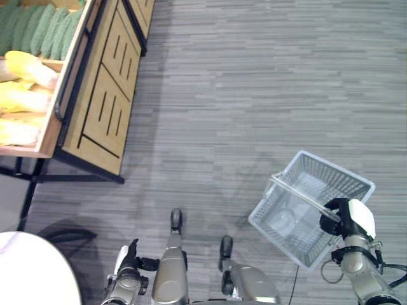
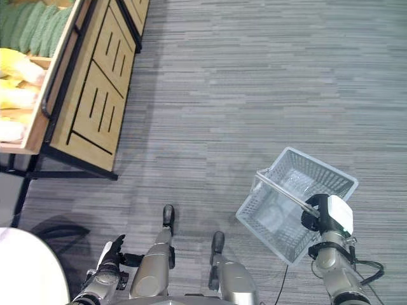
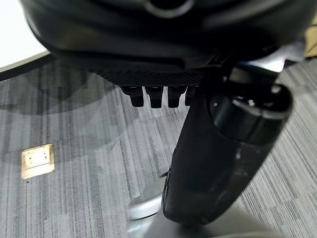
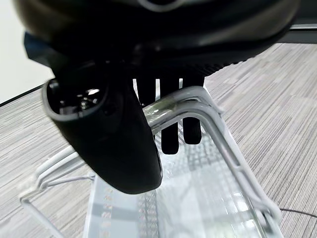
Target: Get the vegetables into the basket
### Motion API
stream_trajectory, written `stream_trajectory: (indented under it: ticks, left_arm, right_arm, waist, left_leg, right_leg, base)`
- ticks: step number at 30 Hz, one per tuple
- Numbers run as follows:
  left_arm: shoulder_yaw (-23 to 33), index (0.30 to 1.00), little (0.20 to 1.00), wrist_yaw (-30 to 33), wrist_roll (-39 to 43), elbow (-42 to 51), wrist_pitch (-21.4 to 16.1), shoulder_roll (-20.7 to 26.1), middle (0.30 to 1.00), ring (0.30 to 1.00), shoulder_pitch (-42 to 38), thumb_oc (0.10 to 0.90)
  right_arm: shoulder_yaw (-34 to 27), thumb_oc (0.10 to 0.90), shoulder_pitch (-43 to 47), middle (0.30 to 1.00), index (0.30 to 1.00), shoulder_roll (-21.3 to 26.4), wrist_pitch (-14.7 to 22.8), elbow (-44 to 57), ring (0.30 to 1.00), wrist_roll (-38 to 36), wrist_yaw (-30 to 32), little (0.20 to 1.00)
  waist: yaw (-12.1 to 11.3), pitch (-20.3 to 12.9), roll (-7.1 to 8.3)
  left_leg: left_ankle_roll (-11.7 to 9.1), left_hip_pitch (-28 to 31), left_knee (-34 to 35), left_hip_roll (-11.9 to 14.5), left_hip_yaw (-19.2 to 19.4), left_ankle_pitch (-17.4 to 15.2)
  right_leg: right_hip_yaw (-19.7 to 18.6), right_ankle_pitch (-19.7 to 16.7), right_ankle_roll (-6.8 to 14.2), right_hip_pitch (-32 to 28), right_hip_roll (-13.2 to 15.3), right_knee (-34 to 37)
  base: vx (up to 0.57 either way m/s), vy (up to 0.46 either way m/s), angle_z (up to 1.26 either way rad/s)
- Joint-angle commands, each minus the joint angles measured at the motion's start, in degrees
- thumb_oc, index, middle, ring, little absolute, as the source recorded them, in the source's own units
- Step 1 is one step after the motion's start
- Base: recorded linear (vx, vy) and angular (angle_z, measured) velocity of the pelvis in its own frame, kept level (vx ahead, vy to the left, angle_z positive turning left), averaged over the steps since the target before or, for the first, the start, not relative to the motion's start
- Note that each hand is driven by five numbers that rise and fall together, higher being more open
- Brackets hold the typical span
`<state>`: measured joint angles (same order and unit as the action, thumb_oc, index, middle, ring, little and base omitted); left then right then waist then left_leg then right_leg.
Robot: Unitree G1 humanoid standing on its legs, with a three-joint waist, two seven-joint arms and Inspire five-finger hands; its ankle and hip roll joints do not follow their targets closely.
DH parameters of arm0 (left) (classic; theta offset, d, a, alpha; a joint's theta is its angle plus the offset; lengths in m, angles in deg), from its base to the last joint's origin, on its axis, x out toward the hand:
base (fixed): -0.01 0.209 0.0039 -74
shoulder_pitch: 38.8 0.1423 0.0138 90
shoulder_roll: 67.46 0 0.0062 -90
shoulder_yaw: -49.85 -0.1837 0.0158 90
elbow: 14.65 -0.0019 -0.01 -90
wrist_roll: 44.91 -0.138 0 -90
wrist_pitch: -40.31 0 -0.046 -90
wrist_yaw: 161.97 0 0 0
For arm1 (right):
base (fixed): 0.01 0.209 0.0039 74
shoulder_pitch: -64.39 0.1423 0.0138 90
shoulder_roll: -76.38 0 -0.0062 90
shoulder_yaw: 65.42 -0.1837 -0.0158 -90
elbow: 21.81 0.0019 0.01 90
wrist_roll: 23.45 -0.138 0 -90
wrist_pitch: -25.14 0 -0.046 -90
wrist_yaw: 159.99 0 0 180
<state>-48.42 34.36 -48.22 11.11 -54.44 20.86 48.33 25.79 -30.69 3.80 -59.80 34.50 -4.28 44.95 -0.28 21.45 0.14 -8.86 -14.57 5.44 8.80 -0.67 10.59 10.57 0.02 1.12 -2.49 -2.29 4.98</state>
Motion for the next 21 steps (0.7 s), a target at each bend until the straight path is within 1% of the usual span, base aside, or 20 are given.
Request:
stream_trajectory:
  ticks: [1,2,3,4,5,10,12,13,15,16,17,18,19,20,21]
  left_arm:
    - [-1.9,1.0,1.0,1.6,-2.2,-0.4,-0.2,2.6,1.0,1.0,1.8,0.9]
    - [-2.0,1.0,1.0,1.7,-2.7,-0.4,-0.2,2.8,1.0,1.0,1.9,0.9]
    - [-1.9,1.0,1.0,1.7,-2.7,-0.4,-0.2,2.8,1.0,1.0,1.9,0.9]
    - [-1.9,1.0,1.0,1.7,-2.7,0.0,-0.2,3.1,1.0,1.0,1.8,0.9]
    - [-1.1,1.0,1.0,2.0,-1.7,0.4,-0.2,3.8,1.0,1.0,1.3,0.9]
    - [-1.1,1.0,1.0,2.4,-1.1,2.5,-0.2,4.8,1.0,1.0,0.9,0.9]
    - [-0.8,1.0,1.0,2.5,-0.8,3.0,-0.1,5.2,1.0,1.0,1.2,0.9]
    - [-0.7,1.0,1.0,2.5,-0.8,3.0,-0.1,5.2,1.0,1.0,1.2,0.9]
    - [-0.6,1.0,1.0,2.3,-0.8,2.9,0.1,5.5,1.0,1.0,1.1,0.9]
    - [-0.5,1.0,1.0,2.4,-0.8,2.9,0.1,5.7,1.0,1.0,1.1,0.9]
    - [-0.2,1.0,1.0,2.5,-0.8,3.0,0.3,5.8,1.0,1.0,1.1,0.9]
    - [-0.1,1.0,1.0,2.6,-0.6,2.6,0.3,5.7,1.0,1.0,1.0,0.9]
    - [-0.1,1.0,1.0,2.6,-0.6,2.6,0.3,5.7,1.0,1.0,1.0,0.9]
    - [-0.1,1.0,1.0,2.6,-0.7,2.7,0.4,5.5,1.0,1.0,0.9,0.9]
    - [-0.1,1.0,1.0,2.5,-0.7,2.2,0.3,5.4,1.0,1.0,0.7,0.9]
  right_arm:
    - [-4.6,0.4,-1.2,0.3,0.3,3.9,2.9,7.7,0.3,-1.0,4.5,0.3]
    - [-4.1,0.4,-0.7,0.3,0.3,3.2,2.9,7.2,0.3,-1.3,4.6,0.3]
    - [-4.0,0.4,-0.6,0.3,0.3,3.1,2.9,7.2,0.3,-1.3,4.6,0.3]
    - [-3.8,0.4,-0.5,0.3,0.3,2.6,2.9,7.3,0.3,-1.4,4.5,0.3]
    - [-2.3,0.4,0.4,0.3,0.3,1.6,2.5,6.9,0.3,-1.2,4.0,0.3]
    - [-1.1,0.4,2.0,0.3,0.3,1.1,1.8,6.0,0.3,-0.8,4.0,0.3]
    - [-0.3,0.4,3.0,0.3,0.3,1.1,1.7,6.0,0.3,-0.6,3.9,0.3]
    - [-0.3,0.4,3.0,0.3,0.3,1.1,1.7,6.0,0.3,-0.6,3.9,0.3]
    - [0.3,0.4,4.1,0.3,0.3,0.9,1.7,5.8,0.3,-0.5,3.7,0.3]
    - [0.5,0.4,4.1,0.3,0.3,0.7,1.6,5.7,0.3,-0.4,3.7,0.3]
    - [0.7,0.4,4.0,0.3,0.3,0.4,1.6,6.1,0.3,-0.1,3.5,0.3]
    - [0.6,0.4,4.0,0.3,0.3,0.3,1.7,6.0,0.3,-0.1,3.6,0.3]
    - [0.6,0.4,4.0,0.3,0.3,0.3,1.7,6.0,0.3,-0.1,3.6,0.3]
    - [0.4,0.4,4.0,0.3,0.3,0.3,1.7,6.4,0.3,-0.5,3.8,0.3]
    - [0.2,0.4,4.0,0.3,0.3,0.3,1.7,6.5,0.3,-0.5,3.8,0.3]
  waist:
    - [-0.3,-5.4,1.37]
    - [-0.4,-5.4,1.86]
    - [-0.5,-5.4,1.96]
    - [-0.4,-5.4,2.35]
    - [-0.8,-5.4,3.69]
    - [-1.3,-5.7,4.99]
    - [-1.8,-5.5,4.99]
    - [-1.8,-5.5,5.02]
    - [-2.1,-5.2,4.67]
    - [-2.1,-5.0,4.49]
    - [-1.4,-4.5,4.11]
    - [-1.1,-4.2,3.84]
    - [-1.0,-4.1,3.84]
    - [-0.5,-3.6,3.5]
    - [-0.2,-3.3,3.36]
  left_leg:
    - [2.5,3.6,-2.7,-2.9,3.9,-1.6]
    - [3.2,4.0,-3.3,-3.5,4.4,-2.5]
    - [3.3,4.0,-3.3,-3.5,4.5,-2.6]
    - [3.8,4.2,-4.0,-3.9,5.0,-3.4]
    - [5.2,4.4,-5.0,-4.7,6.0,-5.1]
    - [7.0,4.9,-5.9,-6.8,6.4,-7.8]
    - [7.8,5.8,-5.9,-7.1,6.8,-8.6]
    - [7.8,5.8,-5.9,-7.1,6.9,-8.6]
    - [8.6,7.1,-5.2,-7.1,7.1,-9.1]
    - [8.7,7.9,-4.9,-7.1,7.0,-9.4]
    - [9.1,10.1,-4.0,-7.3,6.7,-10.0]
    - [9.2,10.7,-3.9,-7.4,6.4,-10.1]
    - [9.2,10.8,-3.9,-7.4,6.4,-10.2]
    - [9.3,11.9,-4.1,-7.8,5.4,-10.9]
    - [9.3,12.5,-4.4,-8.0,4.9,-11.4]
  right_leg:
    - [-5.7,3.6,9.1,0.4,12.3,-8.9]
    - [-6.5,3.2,9.5,0.8,12.8,-9.7]
    - [-6.7,3.2,9.6,0.9,12.9,-9.7]
    - [-7.1,2.6,10.0,1.1,13.4,-10.3]
    - [-8.0,-0.3,11.1,2.0,14.5,-11.1]
    - [-8.7,-5.9,12.3,3.4,16.0,-13.4]
    - [-8.0,-8.3,12.5,5.1,16.5,-17.5]
    - [-8.1,-8.3,12.6,5.3,16.5,-17.7]
    - [-7.3,-9.1,12.4,7.1,16.1,-23.7]
    - [-7.1,-9.4,12.2,7.9,15.9,-25.1]
    - [-7.7,-10.1,11.7,10.7,14.7,-27.5]
    - [-7.7,-9.8,11.4,12.3,13.8,-27.5]
    - [-7.7,-9.7,11.4,12.3,13.8,-27.6]
    - [-7.7,-8.2,10.7,14.9,12.7,-25.5]
    - [-7.8,-7.7,10.6,15.5,12.4,-24.4]
  base:
    - [0.32,0.312,-0.22]
    - [0.23,0.26,-0.16]
    - [0.14,0.16,-0.21]
    - [0.19,0.207,-0.42]
    - [0.23,0.238,-0.38]
    - [0.15,0.162,-0.14]
    - [0.1,0.128,0.0]
    - [0.07,0.1,-0.06]
    - [0.1,0.126,-0.01]
    - [0.18,0.176,0.03]
    - [0.17,0.134,0.01]
    - [0.14,0.103,0.02]
    - [0.16,0.04,0.09]
    - [0.17,0.011,0.18]
    - [0.17,0.012,0.22]
